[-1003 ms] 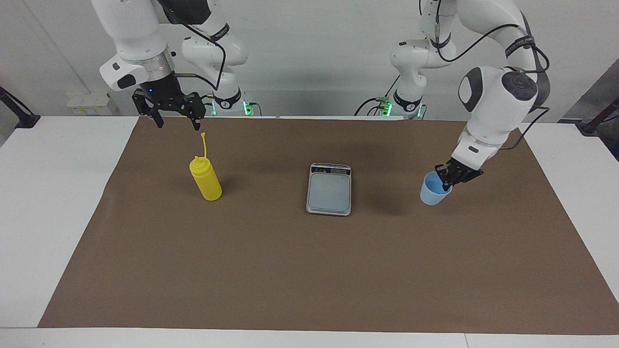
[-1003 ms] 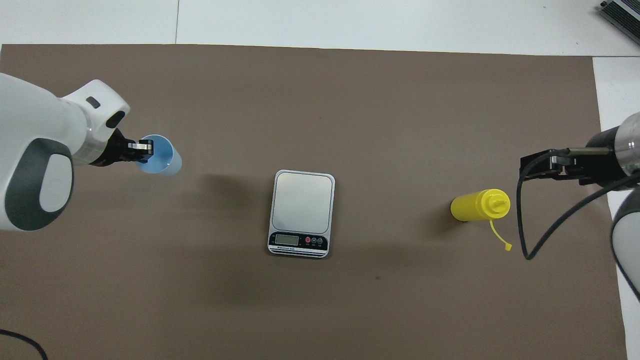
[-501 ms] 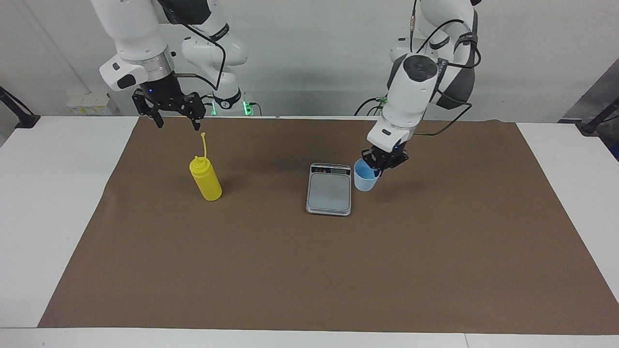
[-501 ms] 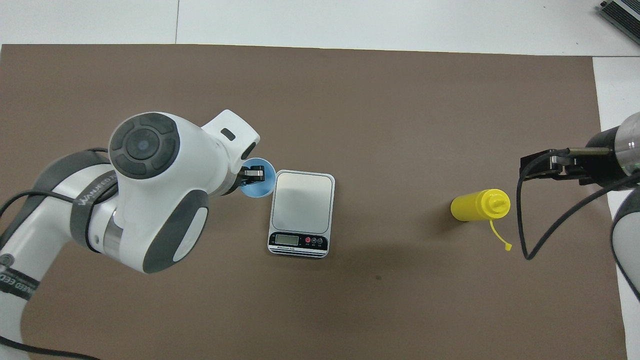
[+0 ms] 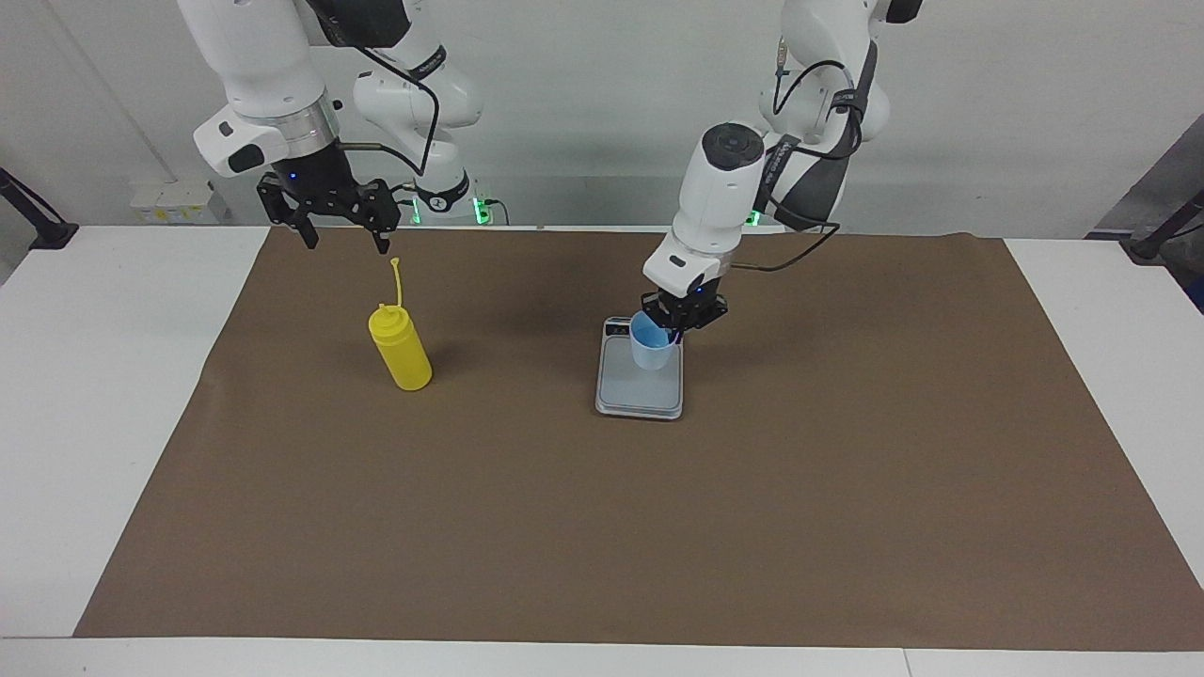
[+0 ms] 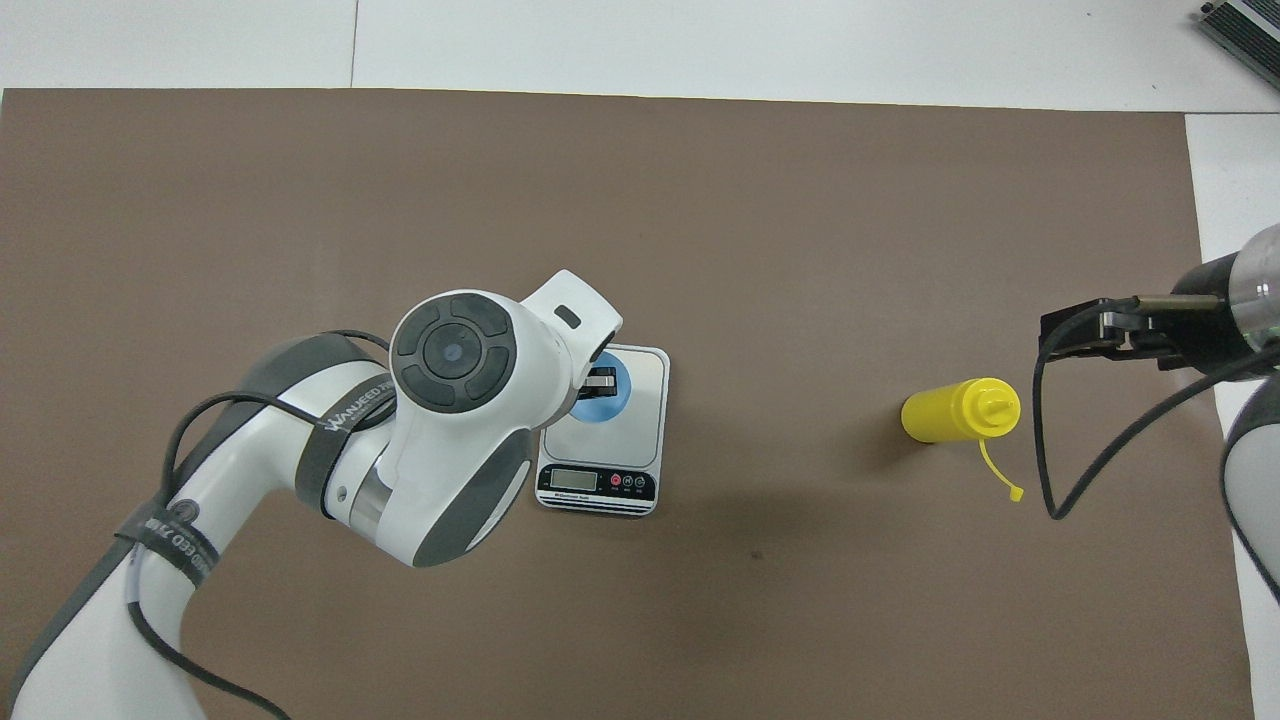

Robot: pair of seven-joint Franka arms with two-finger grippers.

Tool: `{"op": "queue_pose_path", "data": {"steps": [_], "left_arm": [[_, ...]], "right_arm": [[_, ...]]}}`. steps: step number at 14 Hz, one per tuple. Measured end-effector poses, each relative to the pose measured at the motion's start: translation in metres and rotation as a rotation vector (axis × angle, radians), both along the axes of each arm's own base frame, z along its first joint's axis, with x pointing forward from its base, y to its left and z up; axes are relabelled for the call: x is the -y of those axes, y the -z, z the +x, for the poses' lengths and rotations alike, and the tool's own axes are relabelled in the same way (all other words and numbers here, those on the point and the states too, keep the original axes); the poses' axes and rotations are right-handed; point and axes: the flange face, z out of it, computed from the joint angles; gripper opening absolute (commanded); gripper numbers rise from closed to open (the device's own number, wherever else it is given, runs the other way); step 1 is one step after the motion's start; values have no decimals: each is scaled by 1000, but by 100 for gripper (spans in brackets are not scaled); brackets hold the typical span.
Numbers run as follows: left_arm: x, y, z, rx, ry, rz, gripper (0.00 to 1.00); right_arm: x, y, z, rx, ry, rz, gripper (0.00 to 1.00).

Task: Pour seasoning into cup on scale with both arms
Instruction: 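Carry the blue cup with the left gripper onto the scale, then release the cup and withdraw the left gripper to rest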

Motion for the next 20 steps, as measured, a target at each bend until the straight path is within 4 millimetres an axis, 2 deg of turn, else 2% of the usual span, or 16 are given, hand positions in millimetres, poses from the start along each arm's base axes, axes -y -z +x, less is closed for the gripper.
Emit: {"op": "queue_pose_path", "data": {"steps": [4,9,10,11,12,16,18,20], "left_arm": [[5,24,-3,-24,4,12,0],[6,35,-7,-5,7,-1,0],[6,36,-6,2,6,-6,13],[6,36,-6,7,6,-9,73],[6,37,-6,9,6,-11,100],[2,34,-3,12,-2,-7,100],[-14,15,7,22,-7,30,100],[-47,-16,23,27,-10,66,100]], "right_arm": [[0,0,0,0,0,0,100],[0,0,0,0,0,0,100],[0,0,0,0,0,0,100],[0,0,0,0,0,0,100],[0,0,0,0,0,0,100],[0,0,0,0,0,0,100],[0,0,0,0,0,0,100],[0,0,0,0,0,0,100]]}}
